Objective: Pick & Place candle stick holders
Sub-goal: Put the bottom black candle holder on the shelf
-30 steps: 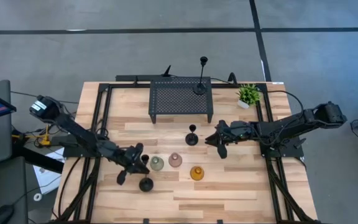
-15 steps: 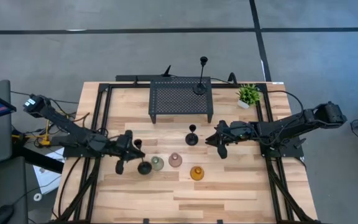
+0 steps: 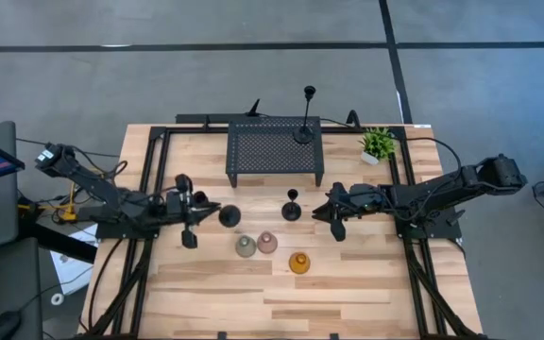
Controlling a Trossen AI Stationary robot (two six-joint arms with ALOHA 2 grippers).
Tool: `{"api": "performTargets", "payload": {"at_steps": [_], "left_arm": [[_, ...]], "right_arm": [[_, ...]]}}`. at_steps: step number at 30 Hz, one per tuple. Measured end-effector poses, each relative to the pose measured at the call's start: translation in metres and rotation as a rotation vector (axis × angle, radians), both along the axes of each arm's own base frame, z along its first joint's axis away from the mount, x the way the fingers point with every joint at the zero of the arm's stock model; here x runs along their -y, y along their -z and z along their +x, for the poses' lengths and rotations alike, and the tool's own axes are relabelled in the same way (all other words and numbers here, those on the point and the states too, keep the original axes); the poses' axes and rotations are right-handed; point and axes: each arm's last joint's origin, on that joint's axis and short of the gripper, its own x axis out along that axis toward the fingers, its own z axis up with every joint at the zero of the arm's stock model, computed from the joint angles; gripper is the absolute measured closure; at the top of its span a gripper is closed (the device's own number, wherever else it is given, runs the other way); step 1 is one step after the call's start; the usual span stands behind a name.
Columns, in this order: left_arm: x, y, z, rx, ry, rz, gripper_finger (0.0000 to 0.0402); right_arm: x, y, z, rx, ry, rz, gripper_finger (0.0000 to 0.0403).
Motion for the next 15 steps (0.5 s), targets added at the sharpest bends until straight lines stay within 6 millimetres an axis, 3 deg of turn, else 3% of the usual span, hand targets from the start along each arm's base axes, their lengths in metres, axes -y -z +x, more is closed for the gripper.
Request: {"api": "performTargets", "payload": {"at_steps": [7,15], "left_arm": [[-0.005,-0.032,0.009,-0.054,-0.304,0.094,0.0384],[-0.029,-0.072,0.025,-0.052,-0.547,0.126,0.0384]], "right_arm": [[0.000,0.000,0.000,0.000,0.000,0.000,0.0327],[0.000,0.000,0.000,0.000,0.000,0.000,0.0327]]}}
